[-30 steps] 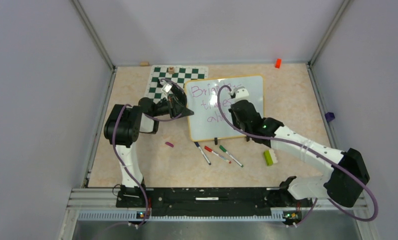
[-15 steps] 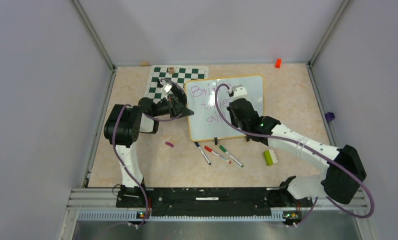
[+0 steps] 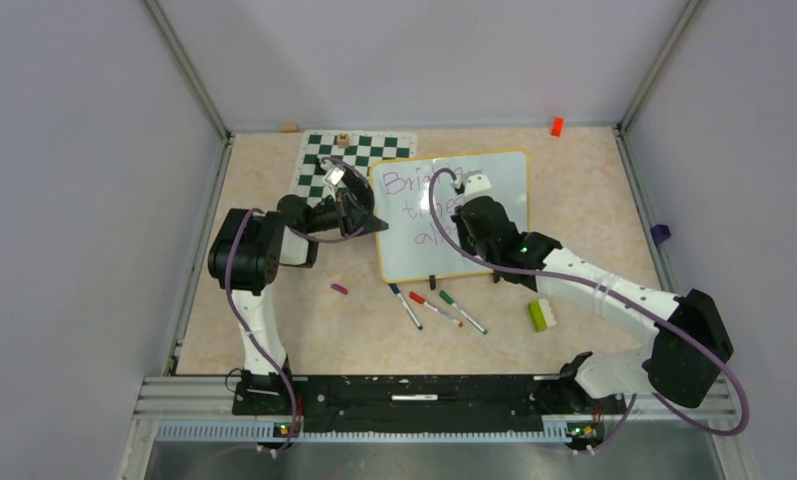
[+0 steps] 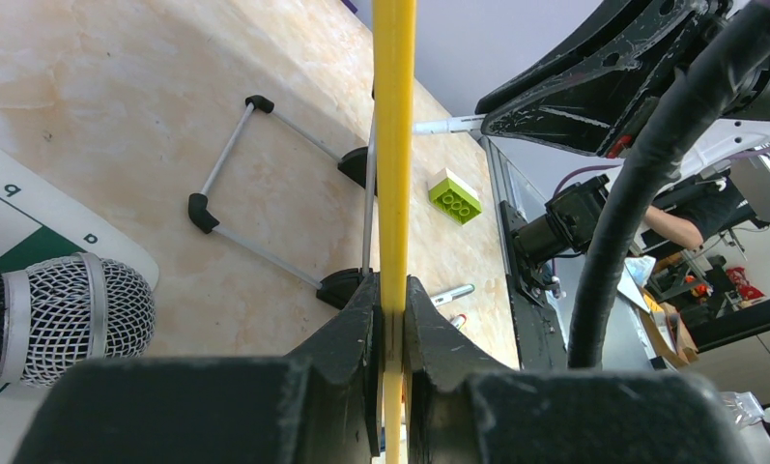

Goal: Write a sentence on the whiteboard

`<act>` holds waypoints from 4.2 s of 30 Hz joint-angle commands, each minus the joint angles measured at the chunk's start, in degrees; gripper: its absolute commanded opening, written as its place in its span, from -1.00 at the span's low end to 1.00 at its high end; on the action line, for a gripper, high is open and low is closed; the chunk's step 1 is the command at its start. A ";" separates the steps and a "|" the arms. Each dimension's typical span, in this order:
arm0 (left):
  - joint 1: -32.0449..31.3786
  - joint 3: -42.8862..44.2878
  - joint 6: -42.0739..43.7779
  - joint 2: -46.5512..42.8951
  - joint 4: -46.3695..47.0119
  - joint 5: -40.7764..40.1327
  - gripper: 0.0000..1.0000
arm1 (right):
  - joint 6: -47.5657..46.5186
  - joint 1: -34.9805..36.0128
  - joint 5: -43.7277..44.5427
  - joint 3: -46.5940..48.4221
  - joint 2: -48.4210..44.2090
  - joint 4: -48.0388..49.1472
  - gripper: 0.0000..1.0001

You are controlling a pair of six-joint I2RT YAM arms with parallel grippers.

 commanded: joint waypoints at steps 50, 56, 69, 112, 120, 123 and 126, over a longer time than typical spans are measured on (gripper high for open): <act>-0.53 0.39 -0.43 -1.66 5.82 0.44 -1.00 | 1.71 -0.72 3.60 -1.55 -2.28 -3.23 -1.00; -0.53 0.41 -0.34 -1.75 5.83 0.45 -1.00 | 1.18 -0.72 3.08 0.45 -4.01 -3.85 -1.00; -0.53 0.44 -0.34 -1.66 5.83 0.53 -1.00 | 1.04 -4.14 2.11 -0.53 -5.89 -2.94 -1.00; -0.53 0.43 -0.43 -1.58 5.83 0.59 -1.00 | 0.63 -4.41 -1.25 -2.52 -3.05 2.90 -1.00; -0.53 0.51 -0.39 -1.59 5.83 0.62 -1.00 | 1.49 -4.39 -2.41 -4.44 -3.65 -0.29 -1.00; -0.53 0.43 -0.43 -1.65 5.83 0.58 -1.00 | 1.26 -4.41 -0.87 -4.37 -3.82 -1.57 -1.00; -0.53 0.48 -0.43 -1.62 5.83 0.55 -1.00 | 0.72 -4.41 1.02 -3.78 -4.02 -2.02 -1.00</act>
